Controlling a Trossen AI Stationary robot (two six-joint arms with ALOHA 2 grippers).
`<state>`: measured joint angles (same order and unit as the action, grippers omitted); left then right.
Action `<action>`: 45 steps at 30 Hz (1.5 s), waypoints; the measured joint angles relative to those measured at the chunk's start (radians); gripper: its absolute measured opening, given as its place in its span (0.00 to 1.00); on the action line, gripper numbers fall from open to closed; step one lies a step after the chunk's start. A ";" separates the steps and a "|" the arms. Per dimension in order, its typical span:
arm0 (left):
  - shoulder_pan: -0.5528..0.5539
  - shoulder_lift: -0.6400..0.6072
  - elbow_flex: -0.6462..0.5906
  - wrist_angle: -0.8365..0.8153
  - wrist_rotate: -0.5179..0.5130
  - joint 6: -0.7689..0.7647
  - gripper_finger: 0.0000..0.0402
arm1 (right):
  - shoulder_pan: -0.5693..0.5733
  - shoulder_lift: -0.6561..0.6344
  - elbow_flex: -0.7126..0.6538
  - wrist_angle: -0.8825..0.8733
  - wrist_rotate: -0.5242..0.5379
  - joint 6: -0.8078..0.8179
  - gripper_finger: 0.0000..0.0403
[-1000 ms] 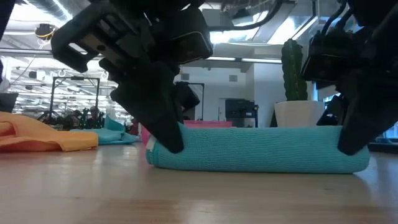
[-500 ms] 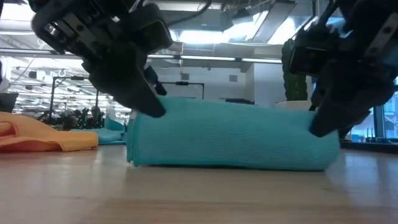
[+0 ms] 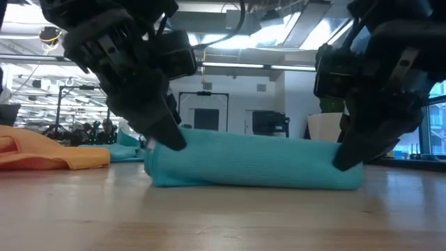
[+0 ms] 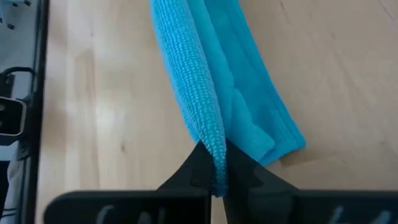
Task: Roll microfiber towels into tight, uniform cylinder then place into a basket
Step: Roll the bottom blue towel
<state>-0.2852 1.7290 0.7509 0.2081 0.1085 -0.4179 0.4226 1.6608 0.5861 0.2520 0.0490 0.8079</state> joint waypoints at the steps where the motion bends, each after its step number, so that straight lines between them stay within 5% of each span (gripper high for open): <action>1: 0.006 0.000 0.000 -0.003 0.000 -0.004 0.00 | -0.005 0.005 0.000 -0.001 0.000 0.001 0.04; 16: 0.052 0.058 0.001 -0.010 0.043 -0.068 0.09 | -0.061 0.030 0.002 -0.026 -0.025 0.030 0.04; 26: 0.049 -0.023 -0.005 -0.038 0.042 0.046 0.17 | -0.073 0.029 0.002 -0.048 -0.045 0.033 0.04; 45: -0.080 -0.145 0.038 -0.070 -0.266 0.285 0.27 | -0.074 0.029 0.002 -0.053 -0.056 0.048 0.04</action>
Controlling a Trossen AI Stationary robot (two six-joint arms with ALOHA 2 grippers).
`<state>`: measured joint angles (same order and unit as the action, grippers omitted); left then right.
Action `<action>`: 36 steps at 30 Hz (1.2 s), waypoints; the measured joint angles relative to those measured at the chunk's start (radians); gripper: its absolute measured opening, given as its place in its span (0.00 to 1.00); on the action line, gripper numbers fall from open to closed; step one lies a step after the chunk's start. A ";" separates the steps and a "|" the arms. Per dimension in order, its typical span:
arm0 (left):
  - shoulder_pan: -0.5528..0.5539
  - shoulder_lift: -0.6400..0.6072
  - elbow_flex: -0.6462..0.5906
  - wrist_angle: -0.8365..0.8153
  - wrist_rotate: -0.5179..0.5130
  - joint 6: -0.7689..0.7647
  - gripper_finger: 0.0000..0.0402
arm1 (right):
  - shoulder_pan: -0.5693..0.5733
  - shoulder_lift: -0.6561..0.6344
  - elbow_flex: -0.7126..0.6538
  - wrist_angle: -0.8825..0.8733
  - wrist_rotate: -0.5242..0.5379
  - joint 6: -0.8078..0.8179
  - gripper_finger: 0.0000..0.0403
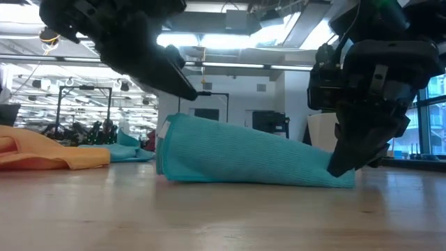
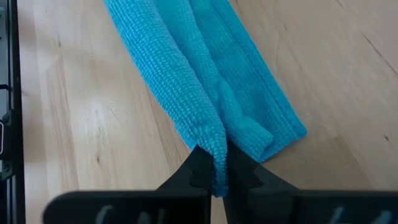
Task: Roll microfiber towels into tight, uniform cylinder then place into a basket
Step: Roll the bottom blue towel
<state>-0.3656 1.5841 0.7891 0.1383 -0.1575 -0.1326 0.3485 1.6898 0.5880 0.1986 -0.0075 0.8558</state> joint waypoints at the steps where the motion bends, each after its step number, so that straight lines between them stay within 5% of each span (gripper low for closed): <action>1: -0.006 0.000 0.005 -0.002 -0.006 0.009 0.27 | 0.000 0.000 0.000 0.000 0.000 0.000 0.04; 18: -0.114 0.182 0.173 -0.077 -0.008 0.077 0.29 | 0.000 0.000 0.000 0.002 -0.006 0.000 0.04; 29: -0.084 0.196 0.339 -0.355 -0.078 0.125 0.55 | 0.000 0.000 0.000 0.002 -0.012 0.000 0.04; 36: -0.142 0.249 0.349 -0.423 -0.217 0.165 0.65 | 0.000 0.000 0.000 0.002 -0.013 -0.001 0.04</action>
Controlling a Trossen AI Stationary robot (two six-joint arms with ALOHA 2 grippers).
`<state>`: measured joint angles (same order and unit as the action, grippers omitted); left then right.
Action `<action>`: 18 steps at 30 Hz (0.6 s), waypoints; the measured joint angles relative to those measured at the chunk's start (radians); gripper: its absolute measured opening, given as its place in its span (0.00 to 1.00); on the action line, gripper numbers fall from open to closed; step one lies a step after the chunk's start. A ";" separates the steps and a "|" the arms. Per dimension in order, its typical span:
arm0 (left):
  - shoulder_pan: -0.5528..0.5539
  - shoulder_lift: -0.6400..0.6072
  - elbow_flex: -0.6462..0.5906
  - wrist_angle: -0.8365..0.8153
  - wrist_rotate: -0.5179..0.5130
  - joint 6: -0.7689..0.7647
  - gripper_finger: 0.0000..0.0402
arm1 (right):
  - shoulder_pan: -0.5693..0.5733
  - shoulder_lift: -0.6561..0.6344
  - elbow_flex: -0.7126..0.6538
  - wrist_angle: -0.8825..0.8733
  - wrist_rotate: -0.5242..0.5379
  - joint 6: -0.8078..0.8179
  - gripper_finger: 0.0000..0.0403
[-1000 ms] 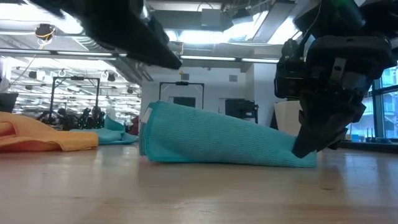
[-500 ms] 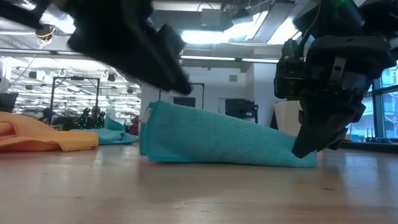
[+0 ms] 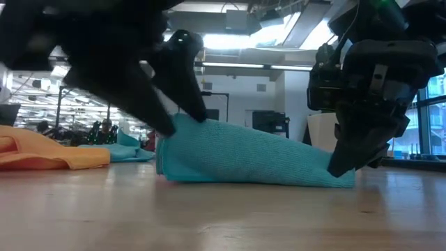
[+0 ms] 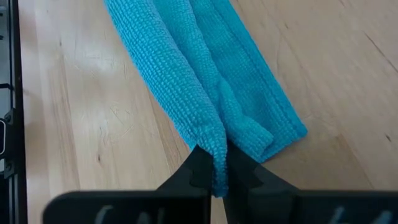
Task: Roll microfiber towels into tight, uniform cylinder then place into a basket
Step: Roll the bottom blue towel
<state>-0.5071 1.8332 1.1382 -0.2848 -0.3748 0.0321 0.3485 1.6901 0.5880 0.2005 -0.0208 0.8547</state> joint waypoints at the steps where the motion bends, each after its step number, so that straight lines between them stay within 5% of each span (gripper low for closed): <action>1: -0.014 0.015 0.003 -0.003 -0.033 0.015 0.65 | 0.000 0.000 0.000 0.000 0.000 0.000 0.04; 9: -0.066 0.115 0.044 -0.021 -0.298 0.059 0.64 | 0.000 0.000 0.000 0.001 0.000 0.001 0.04; 18: -0.043 0.126 0.045 -0.083 -0.316 0.050 0.64 | 0.000 0.000 0.000 0.000 -0.001 0.000 0.04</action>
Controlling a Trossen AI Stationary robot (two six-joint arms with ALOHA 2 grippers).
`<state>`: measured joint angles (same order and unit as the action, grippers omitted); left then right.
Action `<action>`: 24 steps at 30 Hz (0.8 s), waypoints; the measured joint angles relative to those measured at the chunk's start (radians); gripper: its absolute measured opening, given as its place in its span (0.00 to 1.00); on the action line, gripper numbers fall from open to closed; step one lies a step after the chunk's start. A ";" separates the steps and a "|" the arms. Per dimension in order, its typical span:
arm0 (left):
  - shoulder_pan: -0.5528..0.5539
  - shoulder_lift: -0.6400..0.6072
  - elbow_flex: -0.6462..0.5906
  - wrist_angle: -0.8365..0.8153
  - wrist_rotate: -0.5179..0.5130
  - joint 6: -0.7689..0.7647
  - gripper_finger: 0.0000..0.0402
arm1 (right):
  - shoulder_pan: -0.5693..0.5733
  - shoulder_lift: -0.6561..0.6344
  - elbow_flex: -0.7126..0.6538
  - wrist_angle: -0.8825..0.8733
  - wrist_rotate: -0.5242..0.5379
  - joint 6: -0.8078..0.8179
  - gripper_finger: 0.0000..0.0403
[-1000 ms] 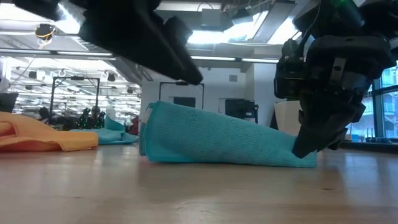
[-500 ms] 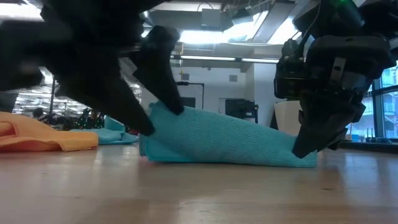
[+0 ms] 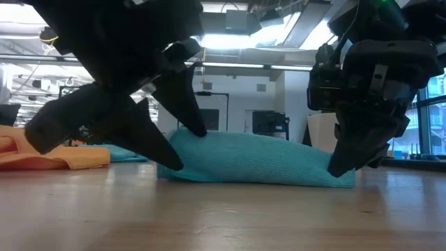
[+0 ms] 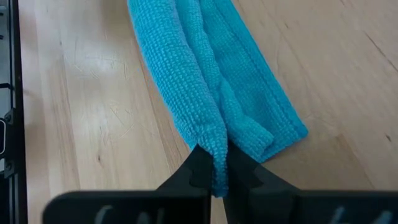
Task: Roll microfiber towels into tight, uniform cylinder then place into a basket
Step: Roll the bottom blue towel
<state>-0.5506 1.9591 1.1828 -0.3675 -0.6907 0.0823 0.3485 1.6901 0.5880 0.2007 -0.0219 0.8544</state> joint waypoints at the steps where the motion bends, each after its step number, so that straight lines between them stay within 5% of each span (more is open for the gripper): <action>1: 0.003 0.000 0.000 -0.001 0.000 0.003 0.64 | 0.000 0.000 0.000 0.000 0.000 0.000 0.04; 24: 0.061 0.053 0.002 -0.053 -0.046 0.030 0.64 | 0.000 0.000 0.000 -0.001 -0.004 -0.007 0.05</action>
<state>-0.4897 2.0117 1.1852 -0.4208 -0.7362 0.1119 0.3489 1.6901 0.5880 0.1993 -0.0257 0.8478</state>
